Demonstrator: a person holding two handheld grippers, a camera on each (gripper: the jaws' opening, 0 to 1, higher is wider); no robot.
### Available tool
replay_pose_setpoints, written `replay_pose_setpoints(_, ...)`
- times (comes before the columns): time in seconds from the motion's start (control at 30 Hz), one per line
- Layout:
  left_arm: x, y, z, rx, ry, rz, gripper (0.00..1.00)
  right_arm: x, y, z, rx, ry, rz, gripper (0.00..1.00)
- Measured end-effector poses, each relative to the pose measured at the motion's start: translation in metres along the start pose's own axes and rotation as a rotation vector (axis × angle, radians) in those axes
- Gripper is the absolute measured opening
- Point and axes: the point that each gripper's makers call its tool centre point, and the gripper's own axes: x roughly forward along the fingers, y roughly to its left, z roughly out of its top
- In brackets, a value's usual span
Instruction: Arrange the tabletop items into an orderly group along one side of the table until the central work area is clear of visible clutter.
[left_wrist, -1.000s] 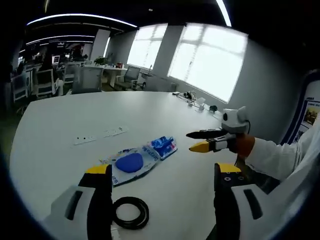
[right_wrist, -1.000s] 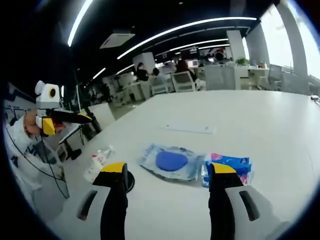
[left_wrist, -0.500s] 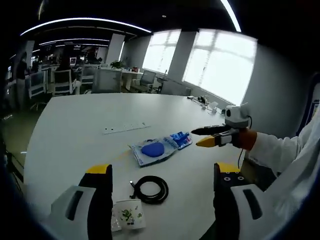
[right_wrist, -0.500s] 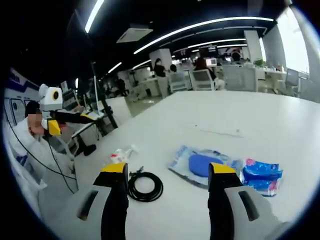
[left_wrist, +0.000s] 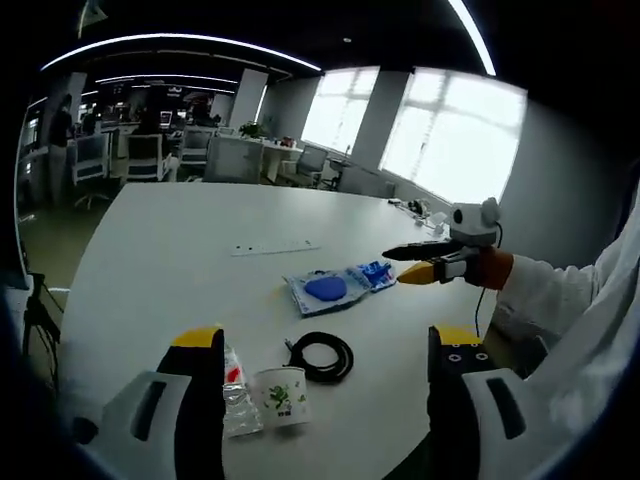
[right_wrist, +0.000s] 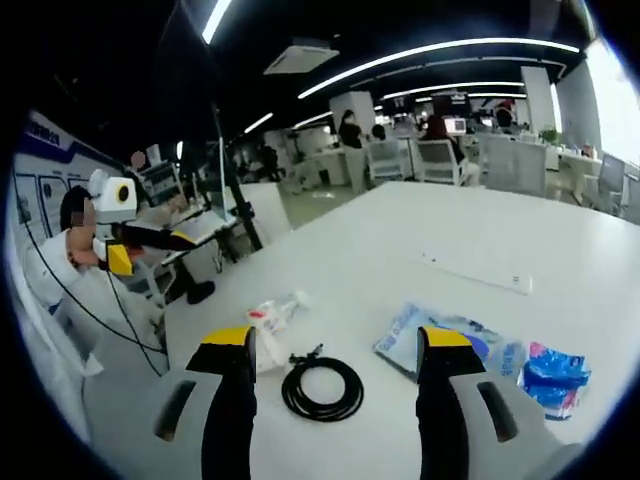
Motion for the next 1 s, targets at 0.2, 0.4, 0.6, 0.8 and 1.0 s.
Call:
replay_pose_setpoints(0.2,-0.01,0.013,-0.011,-0.006,0.003,0.012,0.87,0.017,0.013,-0.005,-0.014,0.038,0.06,0.64)
replay_pose_setpoints(0.4,-0.014,0.026,-0.024,-0.035,0.012,0.027,0.87,0.037,0.024,-0.014,-0.025,0.081,0.119,0.64)
replay_pose_setpoints(0.6,-0.016,0.039,-0.042,-0.06,0.03,0.036,0.87,0.059,0.042,-0.029,-0.041,0.139,0.201,0.64)
replay_pose_setpoints(0.8,-0.018,0.049,-0.056,-0.1,0.033,0.048,0.88,0.082,0.059,-0.048,-0.06,0.213,0.29,0.62)
replay_pose_setpoints(1.0,-0.015,0.056,-0.069,-0.122,0.052,0.052,0.88,0.103,0.071,-0.064,-0.073,0.276,0.366,0.58)
